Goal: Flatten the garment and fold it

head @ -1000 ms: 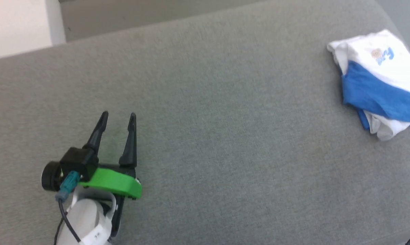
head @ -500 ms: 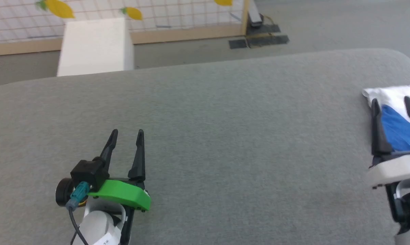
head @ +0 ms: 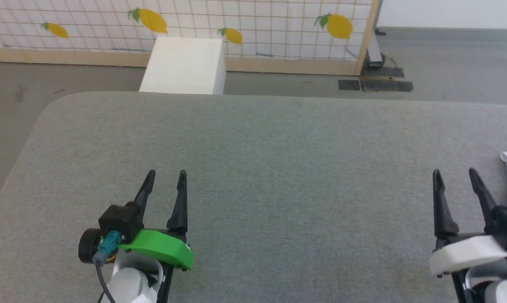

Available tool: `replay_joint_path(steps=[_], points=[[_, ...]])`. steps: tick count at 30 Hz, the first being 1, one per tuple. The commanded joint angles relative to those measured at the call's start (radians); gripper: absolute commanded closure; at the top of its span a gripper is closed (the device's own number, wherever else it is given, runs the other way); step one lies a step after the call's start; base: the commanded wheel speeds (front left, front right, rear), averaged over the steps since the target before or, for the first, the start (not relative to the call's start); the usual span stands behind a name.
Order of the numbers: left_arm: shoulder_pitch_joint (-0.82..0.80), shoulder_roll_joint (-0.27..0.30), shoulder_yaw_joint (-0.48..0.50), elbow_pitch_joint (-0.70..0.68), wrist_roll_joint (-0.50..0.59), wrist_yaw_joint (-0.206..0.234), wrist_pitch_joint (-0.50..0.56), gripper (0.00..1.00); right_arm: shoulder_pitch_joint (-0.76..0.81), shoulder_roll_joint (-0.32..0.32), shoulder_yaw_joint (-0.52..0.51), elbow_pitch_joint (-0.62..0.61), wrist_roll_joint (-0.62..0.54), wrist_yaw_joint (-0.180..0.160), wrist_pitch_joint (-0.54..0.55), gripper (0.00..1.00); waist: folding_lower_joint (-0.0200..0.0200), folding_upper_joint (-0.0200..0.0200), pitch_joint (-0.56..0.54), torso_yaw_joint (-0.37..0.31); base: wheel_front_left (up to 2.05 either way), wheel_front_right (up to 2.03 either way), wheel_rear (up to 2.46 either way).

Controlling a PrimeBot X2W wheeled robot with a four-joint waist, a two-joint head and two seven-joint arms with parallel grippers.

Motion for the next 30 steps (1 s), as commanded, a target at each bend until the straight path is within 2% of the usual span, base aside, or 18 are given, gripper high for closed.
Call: replay_joint_path(steps=[1, 23, 24, 30], points=[[0.018, -0.006, -0.003, 0.002, 0.007, 0.002, -0.004, 0.00, 0.022, 0.006, 0.000, 0.000, -0.005, -0.002, -0.005, 0.00, 0.0001, 0.0000, -0.019, 0.021, 0.00, 0.00, 0.00], [0.063, -0.011, -0.037, 0.016, -0.014, 0.008, -0.004, 0.00, 0.106, 0.011, 0.026, 0.051, 0.058, -0.002, -0.054, 0.00, 0.0001, 0.0000, -0.037, 0.016, 0.00, 0.00, 0.00], [0.064, -0.011, -0.038, 0.016, -0.015, 0.009, -0.004, 1.00, 0.107, 0.011, 0.025, 0.053, 0.059, -0.002, -0.055, 1.00, 0.0001, 0.0000, -0.036, 0.015, 0.00, 0.00, 0.00], [0.049, -0.006, -0.041, 0.015, -0.010, 0.004, 0.002, 1.00, 0.095, 0.009, 0.026, 0.050, 0.050, 0.000, -0.043, 1.00, 0.0001, 0.0000, -0.037, 0.015, 0.00, 0.00, 0.00]])
